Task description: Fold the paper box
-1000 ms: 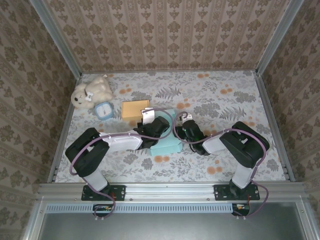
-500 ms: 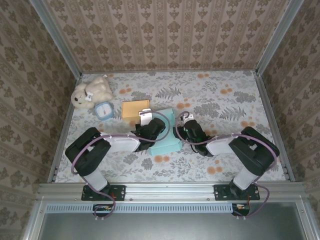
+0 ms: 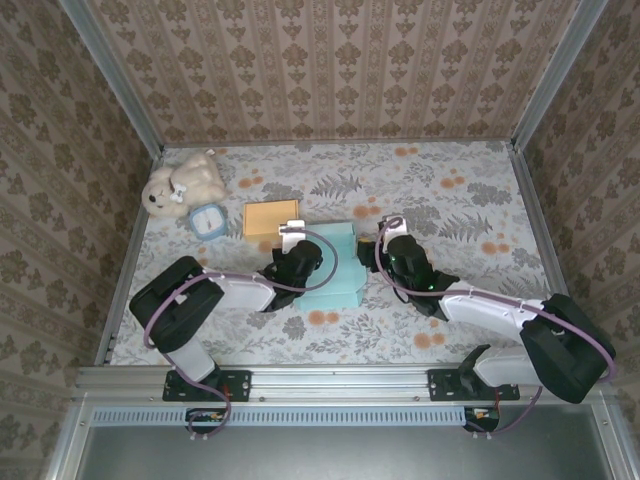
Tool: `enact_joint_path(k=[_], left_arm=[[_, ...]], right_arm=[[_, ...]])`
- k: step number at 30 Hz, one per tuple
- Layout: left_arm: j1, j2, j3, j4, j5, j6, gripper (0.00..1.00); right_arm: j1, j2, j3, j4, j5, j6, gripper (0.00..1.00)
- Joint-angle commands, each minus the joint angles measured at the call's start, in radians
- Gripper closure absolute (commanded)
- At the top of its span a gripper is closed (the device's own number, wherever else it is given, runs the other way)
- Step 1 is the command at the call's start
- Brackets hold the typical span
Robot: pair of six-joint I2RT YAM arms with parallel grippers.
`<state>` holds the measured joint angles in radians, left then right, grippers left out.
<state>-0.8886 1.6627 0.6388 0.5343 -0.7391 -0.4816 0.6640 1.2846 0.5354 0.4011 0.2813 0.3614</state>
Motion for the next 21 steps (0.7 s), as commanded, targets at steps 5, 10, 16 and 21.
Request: enact_joint_path(k=[5,10,16,21], left_arm=[[-0.012,0.057,-0.020,0.112,0.035,0.068,1.00],[-0.017,0.065,-0.018,0.120,0.031,0.084,1.00],[-0.017,0.066,-0.024,0.125,0.028,0.090,1.00],[-0.017,0.074,-0.024,0.136,0.023,0.094,1.00]], right_arm=[[0.000,0.083,0.151,-0.060,0.036,-0.056,0.44],[-0.031,0.185,0.201,-0.050,0.042,-0.067,0.44],[-0.050,0.279,0.210,-0.019,0.045,-0.070,0.44],[-0.057,0.324,0.195,-0.001,0.065,-0.069,0.44]])
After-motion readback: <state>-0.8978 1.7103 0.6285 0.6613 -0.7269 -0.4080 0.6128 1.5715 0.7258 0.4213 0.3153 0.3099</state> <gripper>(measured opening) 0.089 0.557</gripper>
